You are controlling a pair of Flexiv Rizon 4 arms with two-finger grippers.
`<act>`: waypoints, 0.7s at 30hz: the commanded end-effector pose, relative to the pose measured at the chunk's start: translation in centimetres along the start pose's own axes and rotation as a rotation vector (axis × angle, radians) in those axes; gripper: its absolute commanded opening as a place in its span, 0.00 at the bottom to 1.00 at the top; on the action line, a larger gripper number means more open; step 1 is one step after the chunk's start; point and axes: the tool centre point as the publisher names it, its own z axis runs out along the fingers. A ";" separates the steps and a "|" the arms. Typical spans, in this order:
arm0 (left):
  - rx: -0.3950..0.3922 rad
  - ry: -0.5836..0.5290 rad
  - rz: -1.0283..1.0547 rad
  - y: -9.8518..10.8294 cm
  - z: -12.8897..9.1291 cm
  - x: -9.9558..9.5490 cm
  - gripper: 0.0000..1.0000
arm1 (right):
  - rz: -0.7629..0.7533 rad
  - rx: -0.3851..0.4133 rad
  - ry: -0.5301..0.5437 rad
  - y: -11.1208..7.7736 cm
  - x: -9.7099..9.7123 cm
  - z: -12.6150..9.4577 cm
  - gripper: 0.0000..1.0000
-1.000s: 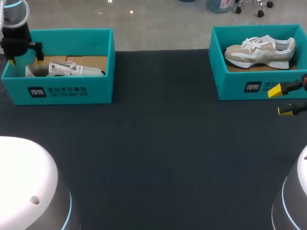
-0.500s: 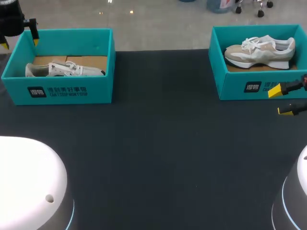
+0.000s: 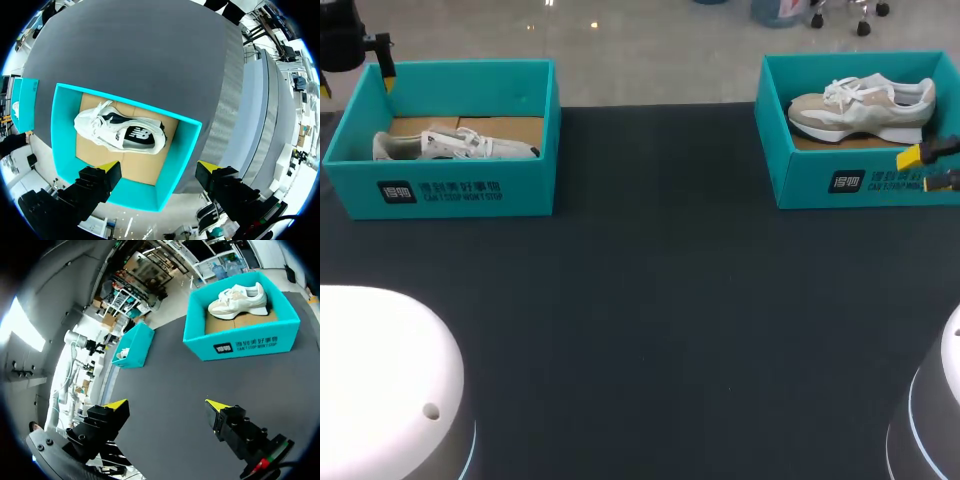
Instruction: Take the shoe out of the shoebox, open the shoe tongue, remove and reinsert the insole, then place the shoe into the shoebox
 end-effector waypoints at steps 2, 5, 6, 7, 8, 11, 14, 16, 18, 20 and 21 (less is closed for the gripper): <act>-0.002 0.001 0.000 -0.1 0.0 0.0 1.00 | -0.044 0.021 -0.057 6.6 -2.1 0.0 1.00; -0.002 0.001 0.000 -0.1 0.0 0.0 1.00 | -0.050 -0.002 -0.079 8.8 -3.7 -0.2 1.00; -0.002 0.001 0.000 -0.1 0.0 0.0 1.00 | -0.051 -0.007 -0.081 9.4 -4.0 -0.3 1.00; -0.002 0.001 0.000 -0.1 0.0 0.0 1.00 | -0.055 -0.017 -0.086 9.9 -4.4 -0.4 1.00; -0.002 0.001 0.000 -0.1 0.0 0.0 1.00 | -0.054 -0.022 -0.101 10.3 -4.7 -0.4 1.00; -0.002 0.001 0.000 -0.1 0.0 0.0 1.00 | -0.057 -0.031 -0.139 11.7 -5.9 -0.6 1.00; -0.002 0.001 0.000 -0.1 0.0 0.0 1.00 | -0.077 -0.020 -0.235 12.7 -7.1 -0.5 1.00; -0.002 0.001 0.000 -0.1 0.0 0.0 1.00 | -0.082 -0.020 -0.251 12.9 -7.4 -0.5 1.00; -0.002 0.001 0.000 -0.1 0.0 0.0 1.00 | -0.082 -0.020 -0.251 12.9 -7.4 -0.5 1.00; -0.002 0.001 0.000 -0.1 0.0 0.0 1.00 | -0.082 -0.020 -0.251 12.9 -7.4 -0.5 1.00; -0.002 0.001 0.000 -0.1 0.0 0.0 1.00 | -0.082 -0.020 -0.251 12.9 -7.4 -0.5 1.00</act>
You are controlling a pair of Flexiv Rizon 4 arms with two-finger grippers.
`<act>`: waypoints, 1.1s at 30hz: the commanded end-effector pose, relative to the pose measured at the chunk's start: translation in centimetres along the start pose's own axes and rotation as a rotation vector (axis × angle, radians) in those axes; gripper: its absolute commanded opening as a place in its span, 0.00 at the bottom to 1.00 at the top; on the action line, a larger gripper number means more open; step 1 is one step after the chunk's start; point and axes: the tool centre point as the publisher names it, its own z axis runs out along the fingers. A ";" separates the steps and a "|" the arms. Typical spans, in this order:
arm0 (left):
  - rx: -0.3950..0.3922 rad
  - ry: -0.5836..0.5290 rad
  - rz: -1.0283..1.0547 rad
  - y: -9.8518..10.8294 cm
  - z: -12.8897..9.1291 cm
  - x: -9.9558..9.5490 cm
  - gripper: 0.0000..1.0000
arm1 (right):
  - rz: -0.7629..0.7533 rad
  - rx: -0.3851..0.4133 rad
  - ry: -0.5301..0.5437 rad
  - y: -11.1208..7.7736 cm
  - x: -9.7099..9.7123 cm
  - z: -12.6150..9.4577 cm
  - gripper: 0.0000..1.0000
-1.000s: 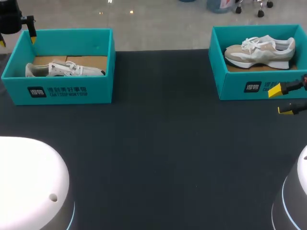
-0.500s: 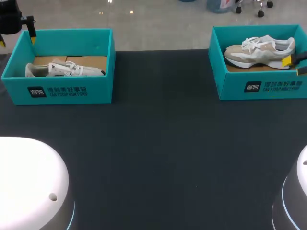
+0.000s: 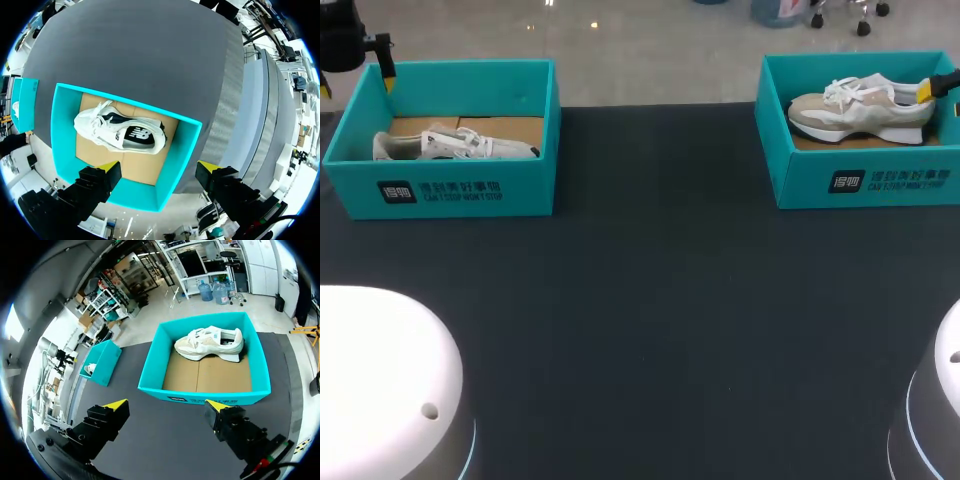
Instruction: Take the shoe out of the shoebox, open the shoe tongue, remove and reinsert the insole, then place the shoe into the shoebox
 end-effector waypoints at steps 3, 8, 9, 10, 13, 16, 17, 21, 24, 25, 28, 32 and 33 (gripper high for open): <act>-0.002 0.001 0.000 -0.1 -0.1 0.0 1.00 | 0.002 0.026 -0.008 0.4 0.1 0.0 1.00; -0.002 0.001 0.000 -0.1 -0.1 0.0 1.00 | 0.002 0.026 -0.008 0.4 0.1 0.0 1.00; -0.002 0.001 0.000 -0.1 -0.1 0.0 1.00 | 0.002 0.026 -0.008 0.4 0.1 0.0 1.00; -0.002 0.001 0.000 -0.1 -0.1 0.0 1.00 | 0.002 0.021 -0.063 0.5 -0.3 0.6 1.00; -0.002 0.001 0.000 -0.1 -0.1 0.0 1.00 | 0.010 -0.015 -0.211 2.0 -1.7 2.4 1.00; -0.002 0.001 0.000 -0.1 -0.1 0.0 1.00 | 0.060 -0.020 -0.287 4.0 -3.2 4.0 1.00; -0.002 0.001 0.000 -0.1 -0.1 0.0 1.00 | 0.080 -0.024 -0.310 4.6 -3.8 4.4 1.00; -0.002 0.001 0.000 -0.1 -0.1 0.0 1.00 | 0.124 -0.036 -0.388 7.7 -5.9 6.2 1.00; -0.002 0.001 0.000 -0.1 -0.1 0.0 1.00 | 0.143 -0.032 -0.431 9.3 -7.6 7.5 1.00; -0.002 0.001 0.000 -0.1 -0.1 0.0 1.00 | 0.141 -0.032 -0.448 9.6 -8.0 7.8 1.00; -0.002 0.001 0.000 -0.1 -0.1 0.0 1.00 | 0.176 -0.027 -0.435 10.4 -9.4 8.5 1.00; -0.002 0.001 0.000 -0.1 -0.1 0.0 1.00 | 0.176 -0.027 -0.435 10.4 -9.4 8.5 1.00; -0.002 0.001 0.000 -0.1 -0.1 0.0 1.00 | 0.176 -0.027 -0.435 10.4 -9.4 8.5 1.00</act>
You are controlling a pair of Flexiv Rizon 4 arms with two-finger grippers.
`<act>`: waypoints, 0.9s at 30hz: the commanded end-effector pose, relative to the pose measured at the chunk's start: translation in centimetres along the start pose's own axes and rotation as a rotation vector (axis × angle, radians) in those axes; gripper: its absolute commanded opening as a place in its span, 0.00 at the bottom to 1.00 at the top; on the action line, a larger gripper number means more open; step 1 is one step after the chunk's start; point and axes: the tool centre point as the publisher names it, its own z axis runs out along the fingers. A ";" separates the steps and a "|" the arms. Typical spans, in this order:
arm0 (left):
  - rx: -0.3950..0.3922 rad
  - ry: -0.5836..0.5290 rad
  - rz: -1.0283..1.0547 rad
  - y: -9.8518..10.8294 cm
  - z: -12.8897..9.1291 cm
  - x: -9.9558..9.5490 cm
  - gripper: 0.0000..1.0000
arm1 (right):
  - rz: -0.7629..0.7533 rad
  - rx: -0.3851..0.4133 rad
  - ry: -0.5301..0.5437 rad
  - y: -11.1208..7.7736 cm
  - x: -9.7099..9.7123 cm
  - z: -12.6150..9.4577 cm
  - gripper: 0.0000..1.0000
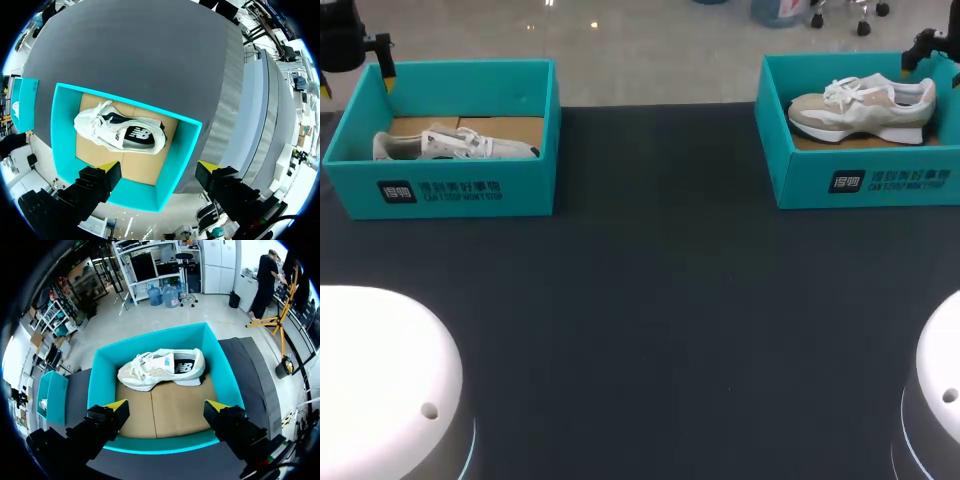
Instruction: Take the shoe out of the shoebox, open the shoe tongue, remove and reinsert the insole, then place the shoe into the shoebox
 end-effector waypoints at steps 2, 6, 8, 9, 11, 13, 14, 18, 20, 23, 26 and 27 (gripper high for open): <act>-0.002 0.001 0.000 -0.1 -0.1 0.0 1.00 | 0.000 0.018 -0.005 1.0 0.1 1.1 1.00; -0.002 0.001 0.000 -0.1 -0.1 0.0 1.00 | 0.000 0.018 -0.005 1.0 0.1 1.1 1.00; -0.002 0.001 0.000 -0.1 -0.1 0.0 1.00 | 0.000 0.018 -0.005 1.0 0.1 1.1 1.00; -0.002 0.001 0.000 -0.1 -0.1 0.0 1.00 | 0.000 0.018 -0.005 1.0 0.1 1.1 1.00; -0.002 0.001 0.000 -0.1 -0.1 0.0 1.00 | 0.000 0.018 -0.005 1.0 0.1 1.1 1.00; -0.002 0.001 0.000 -0.1 -0.1 0.0 1.00 | 0.000 0.018 -0.005 1.0 0.1 1.1 1.00; -0.002 0.001 0.000 -0.1 -0.1 0.0 1.00 | 0.047 0.003 -0.038 1.3 0.0 1.9 1.00; -0.002 0.001 0.000 -0.1 -0.1 0.0 1.00 | 0.108 -0.021 -0.229 2.8 -0.9 4.6 1.00; -0.002 0.001 0.000 -0.1 -0.1 0.0 1.00 | 0.132 -0.005 -0.295 3.3 -1.5 5.8 1.00; -0.002 0.001 0.000 -0.1 -0.1 0.0 1.00 | 0.158 0.047 -0.362 3.7 -2.2 7.3 1.00; -0.002 0.001 0.000 -0.1 -0.1 0.0 1.00 | 0.196 0.075 -0.399 4.2 -2.6 8.0 1.00; -0.002 0.001 0.000 -0.1 -0.1 0.0 1.00 | 0.212 0.083 -0.398 4.5 -2.6 8.2 1.00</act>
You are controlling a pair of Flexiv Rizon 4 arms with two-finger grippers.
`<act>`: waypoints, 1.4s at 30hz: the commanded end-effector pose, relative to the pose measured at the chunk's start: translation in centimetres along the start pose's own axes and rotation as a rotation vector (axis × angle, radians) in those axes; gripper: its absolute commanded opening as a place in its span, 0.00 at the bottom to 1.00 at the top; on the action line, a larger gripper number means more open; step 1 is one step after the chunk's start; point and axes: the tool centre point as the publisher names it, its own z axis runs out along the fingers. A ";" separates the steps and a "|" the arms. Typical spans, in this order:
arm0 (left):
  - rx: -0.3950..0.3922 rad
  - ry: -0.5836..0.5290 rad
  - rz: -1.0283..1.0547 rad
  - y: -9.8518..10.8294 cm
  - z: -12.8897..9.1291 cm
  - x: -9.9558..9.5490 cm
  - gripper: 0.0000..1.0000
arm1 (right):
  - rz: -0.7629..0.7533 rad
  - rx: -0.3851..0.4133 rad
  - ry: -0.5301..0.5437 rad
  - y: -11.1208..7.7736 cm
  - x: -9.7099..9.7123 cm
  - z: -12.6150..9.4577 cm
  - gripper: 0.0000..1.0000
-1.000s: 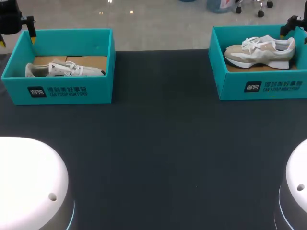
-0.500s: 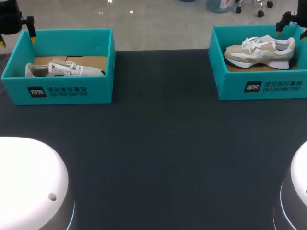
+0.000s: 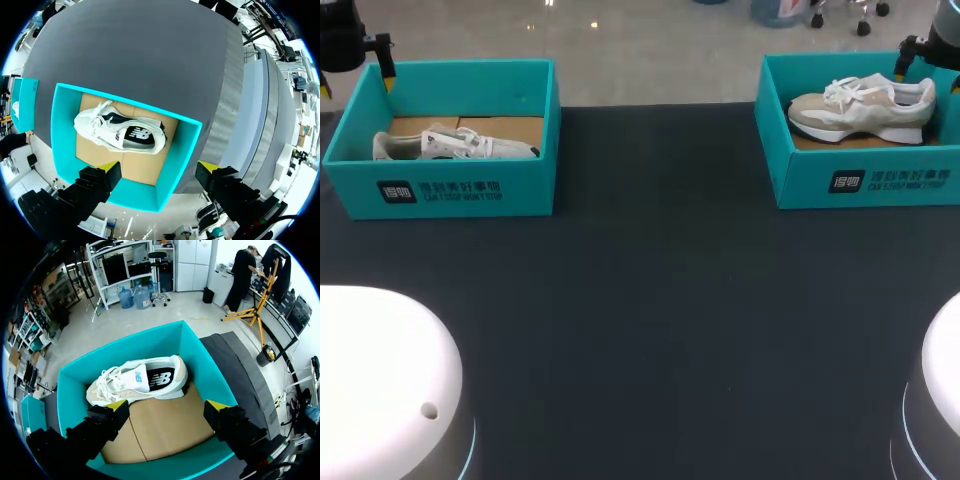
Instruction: Take the shoe out of the shoebox, open the shoe tongue, remove and reinsert the insole, then place the shoe into the shoebox
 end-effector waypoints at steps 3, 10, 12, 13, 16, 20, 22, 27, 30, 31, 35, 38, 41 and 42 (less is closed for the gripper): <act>-0.002 0.001 0.000 -0.1 -0.1 0.0 1.00 | 0.055 0.087 -0.155 2.3 1.2 1.7 1.00; -0.002 0.001 0.000 -0.1 -0.1 0.0 1.00 | 0.055 0.087 -0.155 2.3 1.2 1.7 1.00; -0.002 0.001 0.000 -0.1 -0.1 0.0 1.00 | 0.055 0.087 -0.155 2.3 1.2 1.7 1.00; -0.002 0.001 0.000 -0.1 -0.1 0.0 1.00 | 0.055 0.087 -0.155 2.3 1.2 1.7 1.00; -0.002 0.001 0.000 -0.1 -0.1 0.0 1.00 | 0.055 0.087 -0.155 2.3 1.2 1.7 1.00; -0.002 0.001 0.000 -0.1 -0.1 0.0 1.00 | 0.089 0.145 -0.142 2.3 1.1 2.7 1.00; -0.002 0.001 0.000 -0.1 -0.1 0.0 1.00 | 0.106 0.192 -0.120 2.5 0.9 3.4 1.00; -0.002 0.001 0.000 -0.1 -0.1 0.0 1.00 | 0.067 0.203 -0.109 3.4 0.1 4.3 1.00; -0.002 0.001 0.000 -0.1 -0.1 0.0 1.00 | 0.027 0.199 -0.109 4.0 -0.2 4.8 1.00; -0.002 0.001 0.000 -0.1 -0.1 0.0 1.00 | 0.007 0.210 -0.087 4.2 -0.2 4.8 1.00; -0.002 0.001 0.000 -0.1 -0.1 0.0 1.00 | -0.081 0.219 -0.076 4.3 -0.5 5.2 1.00; -0.002 0.001 0.000 -0.1 -0.1 0.0 1.00 | -0.094 0.222 -0.073 4.4 -0.9 5.5 1.00; -0.002 0.001 0.000 -0.1 -0.1 0.0 1.00 | -0.092 0.219 -0.088 4.6 -1.2 5.8 0.85; -0.002 0.001 0.000 -0.1 -0.1 0.0 1.00 | -0.090 0.220 -0.090 4.6 -1.3 5.9 0.84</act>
